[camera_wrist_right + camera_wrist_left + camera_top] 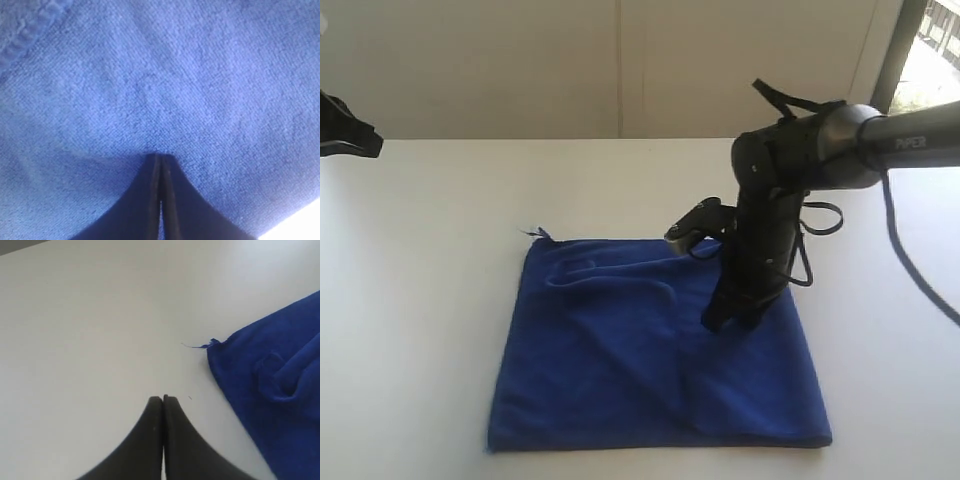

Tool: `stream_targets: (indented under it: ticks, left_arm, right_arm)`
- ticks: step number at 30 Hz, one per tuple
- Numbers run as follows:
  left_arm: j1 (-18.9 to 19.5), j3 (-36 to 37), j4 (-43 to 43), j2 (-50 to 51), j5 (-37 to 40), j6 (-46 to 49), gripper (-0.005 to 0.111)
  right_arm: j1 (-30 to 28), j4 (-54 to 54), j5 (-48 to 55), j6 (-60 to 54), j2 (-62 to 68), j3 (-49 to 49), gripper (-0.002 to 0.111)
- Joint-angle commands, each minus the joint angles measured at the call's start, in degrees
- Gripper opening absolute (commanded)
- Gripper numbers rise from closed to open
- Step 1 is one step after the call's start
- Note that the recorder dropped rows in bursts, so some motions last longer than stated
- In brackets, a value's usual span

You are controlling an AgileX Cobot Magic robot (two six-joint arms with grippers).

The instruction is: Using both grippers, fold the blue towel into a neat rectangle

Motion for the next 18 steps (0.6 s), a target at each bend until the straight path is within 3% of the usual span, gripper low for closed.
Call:
stream_targets:
  ticks: [1, 6, 12, 18]
  left_arm:
    - [-0.2, 0.3, -0.7, -0.1, 0.9, -0.2, 0.000]
    - [-0.2, 0.3, -1.7, 0.4, 2.9, -0.1, 0.000]
    - [-0.2, -1.2, -14.6, 4.4, 11.3, 9.8, 0.000]
    - [-1.7, -12.4, -12.6, 12.1, 23.3, 5.2, 0.000]
  right_arm:
    - [-4.7, -2.8, 2.1, -1.3, 1.2, 2.8, 0.000]
    - [-5.0, -2.5, 1.3, -1.3, -0.9, 2.8, 0.000]
    - [-5.0, -2.5, -1.0, -1.3, -5.4, 2.8, 0.000]
    - [-5.0, -1.7, -3.9, -1.3, -11.0, 2.8, 0.000]
